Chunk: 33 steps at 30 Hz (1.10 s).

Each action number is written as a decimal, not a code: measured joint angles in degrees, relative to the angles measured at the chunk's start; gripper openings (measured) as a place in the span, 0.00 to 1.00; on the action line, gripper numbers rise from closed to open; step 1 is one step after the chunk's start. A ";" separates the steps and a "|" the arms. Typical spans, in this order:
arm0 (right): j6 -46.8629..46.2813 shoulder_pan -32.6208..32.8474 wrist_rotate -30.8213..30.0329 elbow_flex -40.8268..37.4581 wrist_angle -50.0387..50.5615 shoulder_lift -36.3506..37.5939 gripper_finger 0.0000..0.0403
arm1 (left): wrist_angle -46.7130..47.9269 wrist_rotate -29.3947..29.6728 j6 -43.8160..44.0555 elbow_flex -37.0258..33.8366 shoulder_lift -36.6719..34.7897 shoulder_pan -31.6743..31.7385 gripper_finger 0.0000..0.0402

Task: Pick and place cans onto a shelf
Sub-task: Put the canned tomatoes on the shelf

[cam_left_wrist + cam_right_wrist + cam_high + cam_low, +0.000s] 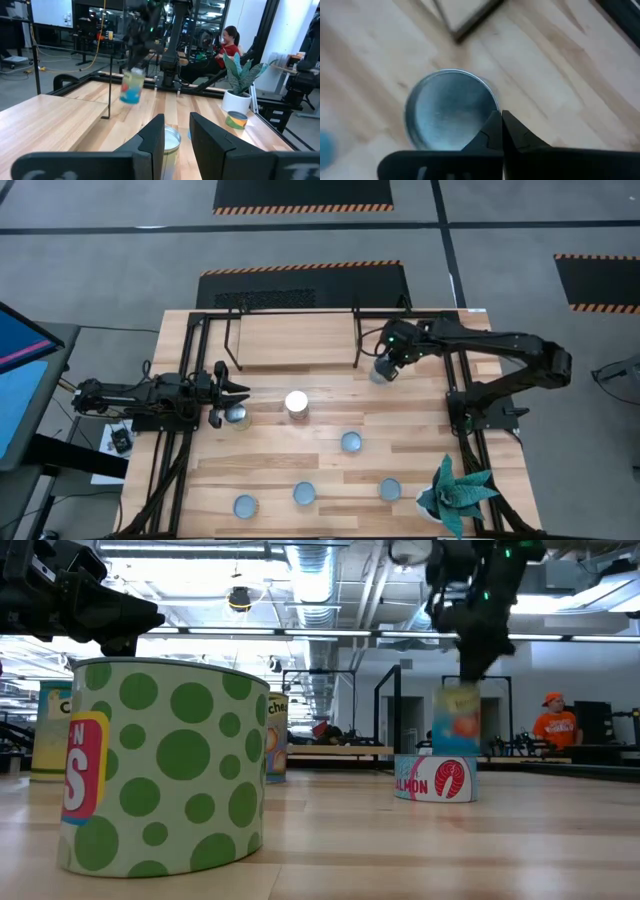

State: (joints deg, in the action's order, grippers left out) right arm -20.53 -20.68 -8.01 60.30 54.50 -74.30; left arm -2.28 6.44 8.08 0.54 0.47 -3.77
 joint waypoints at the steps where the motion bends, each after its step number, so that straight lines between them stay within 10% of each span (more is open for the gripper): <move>1: 0.04 0.73 0.88 1.63 1.25 -0.03 0.01 | -0.01 0.00 0.00 0.01 0.02 0.02 0.20; 18: 5.82 10.62 9.86 11.89 -15.92 -1.40 0.00 | -0.01 0.00 0.04 0.01 0.02 0.01 0.20; 33: 23.50 3.46 14.10 34.96 -17.48 -25.89 0.00 | -0.01 0.00 0.07 0.02 0.02 0.00 0.20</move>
State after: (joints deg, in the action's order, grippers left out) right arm 2.97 -17.22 6.09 95.27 37.02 -100.19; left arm -2.28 6.44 8.14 0.56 0.49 -3.77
